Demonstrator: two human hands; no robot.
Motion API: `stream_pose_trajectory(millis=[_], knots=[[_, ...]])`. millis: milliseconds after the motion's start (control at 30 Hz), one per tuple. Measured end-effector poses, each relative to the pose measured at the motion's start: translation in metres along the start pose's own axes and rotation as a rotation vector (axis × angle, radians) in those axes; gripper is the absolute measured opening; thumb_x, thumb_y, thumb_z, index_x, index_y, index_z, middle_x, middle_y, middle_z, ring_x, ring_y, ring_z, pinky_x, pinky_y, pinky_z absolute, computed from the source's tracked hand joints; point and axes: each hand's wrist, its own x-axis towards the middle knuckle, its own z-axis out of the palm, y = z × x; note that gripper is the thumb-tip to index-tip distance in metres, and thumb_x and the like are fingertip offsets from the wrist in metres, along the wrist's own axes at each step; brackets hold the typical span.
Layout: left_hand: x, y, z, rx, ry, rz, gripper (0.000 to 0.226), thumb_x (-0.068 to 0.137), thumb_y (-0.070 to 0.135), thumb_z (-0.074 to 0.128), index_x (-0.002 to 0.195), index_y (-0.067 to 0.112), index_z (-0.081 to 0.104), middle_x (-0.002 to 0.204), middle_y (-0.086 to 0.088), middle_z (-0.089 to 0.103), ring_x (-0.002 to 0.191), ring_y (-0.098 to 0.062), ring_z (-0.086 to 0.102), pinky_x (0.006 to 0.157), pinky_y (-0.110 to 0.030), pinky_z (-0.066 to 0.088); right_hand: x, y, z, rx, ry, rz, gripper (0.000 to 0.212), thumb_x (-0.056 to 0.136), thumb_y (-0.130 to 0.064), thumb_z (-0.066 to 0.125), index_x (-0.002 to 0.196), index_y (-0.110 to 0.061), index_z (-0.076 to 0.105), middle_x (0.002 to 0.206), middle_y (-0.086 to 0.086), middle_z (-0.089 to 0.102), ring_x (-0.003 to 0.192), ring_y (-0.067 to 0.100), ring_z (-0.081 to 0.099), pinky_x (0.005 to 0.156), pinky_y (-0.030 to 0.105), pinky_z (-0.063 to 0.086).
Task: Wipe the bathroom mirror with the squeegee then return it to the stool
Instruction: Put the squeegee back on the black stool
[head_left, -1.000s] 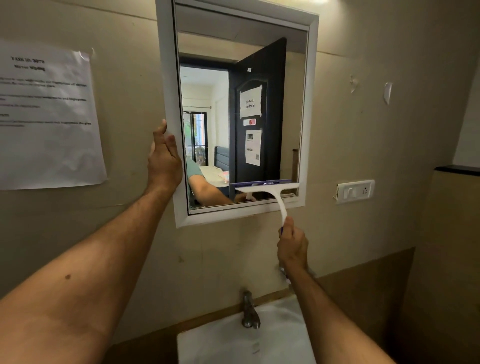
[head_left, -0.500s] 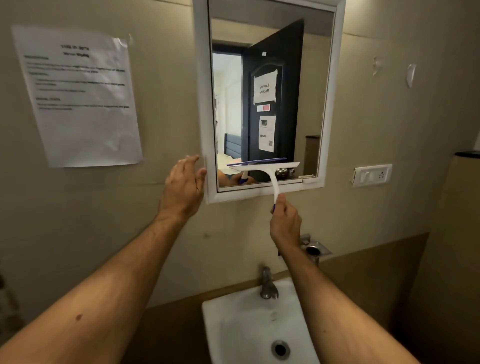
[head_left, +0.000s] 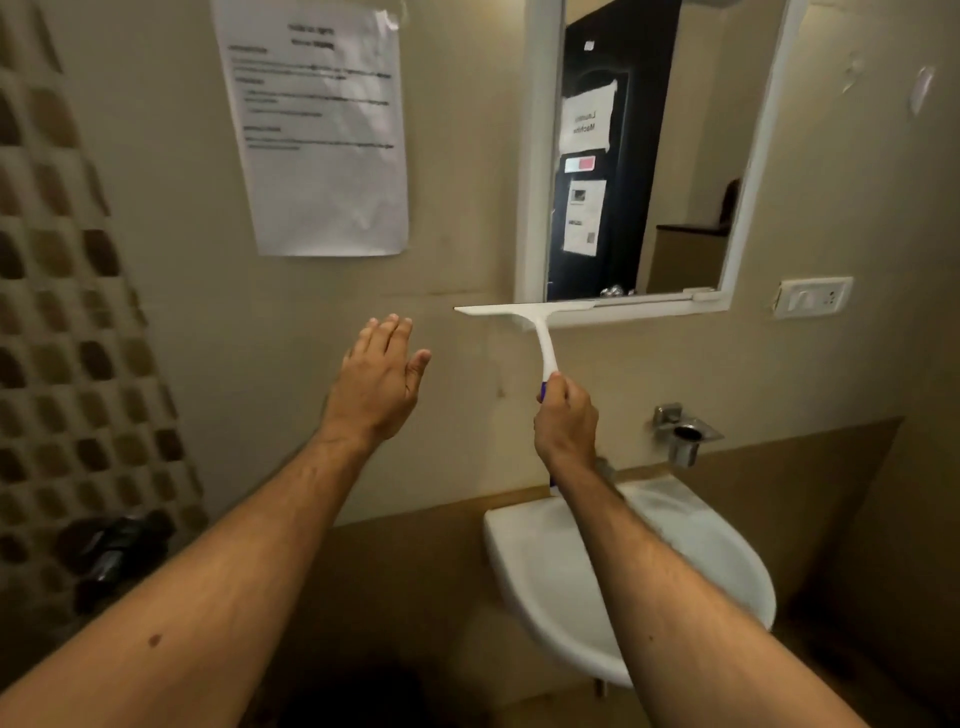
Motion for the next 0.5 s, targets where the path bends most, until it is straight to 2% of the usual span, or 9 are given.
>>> stream_pose_trajectory(millis=[67,167,300,400,500], knots=[[-0.031,-0.023,-0.008,0.043,-0.039,-0.008,0.057,0.102,0.046,0.026,0.146,0.011,0.035,0.150,-0.011,0.036,0.141,-0.029,0.028,0.112,-0.045,0.029,-0.032,0.002,0.018,-0.008,-0.013,0.020,0.035,0.099,-0.035,0.035,0.073,-0.018,0.050,0.073,0.006,0.056,0.067,0.023,0.053,0.056,0.032,0.039],[-0.085,-0.060,-0.019,0.082,-0.108,-0.054,0.058,0.102,0.048,0.023,0.146,0.011,0.035,0.150,-0.011,0.036,0.140,-0.028,0.029,0.111,-0.046,0.031,-0.086,0.013,0.046,-0.020,-0.057,0.106,0.034,0.093,-0.041,0.032,0.076,-0.018,0.050,0.079,0.010,0.061,0.077,0.033,0.060,0.067,0.043,0.047],[-0.156,-0.098,-0.032,0.114,-0.174,-0.122,0.057,0.102,0.045,0.029,0.145,0.008,0.037,0.149,-0.012,0.039,0.140,-0.027,0.032,0.111,-0.044,0.030,-0.157,0.030,0.077,-0.004,-0.130,0.211,0.033,0.091,-0.044,0.034,0.088,-0.016,0.052,0.079,0.005,0.058,0.079,0.032,0.060,0.074,0.051,0.053],[-0.217,-0.124,-0.035,0.137,-0.231,-0.176,0.058,0.102,0.046,0.024,0.144,0.009,0.037,0.148,-0.011,0.040,0.139,-0.026,0.033,0.112,-0.043,0.030,-0.208,0.054,0.096,-0.041,-0.212,0.312,0.024,0.097,-0.038,0.039,0.097,-0.019,0.054,0.083,0.002,0.059,0.077,0.022,0.060,0.071,0.046,0.056],[-0.272,-0.148,-0.034,0.159,-0.271,-0.242,0.059,0.102,0.046,0.023,0.145,0.009,0.038,0.148,-0.011,0.040,0.139,-0.024,0.033,0.113,-0.040,0.028,-0.249,0.075,0.113,-0.068,-0.301,0.375,0.019,0.099,-0.034,0.040,0.099,-0.021,0.054,0.094,0.006,0.063,0.082,0.022,0.063,0.077,0.046,0.058]])
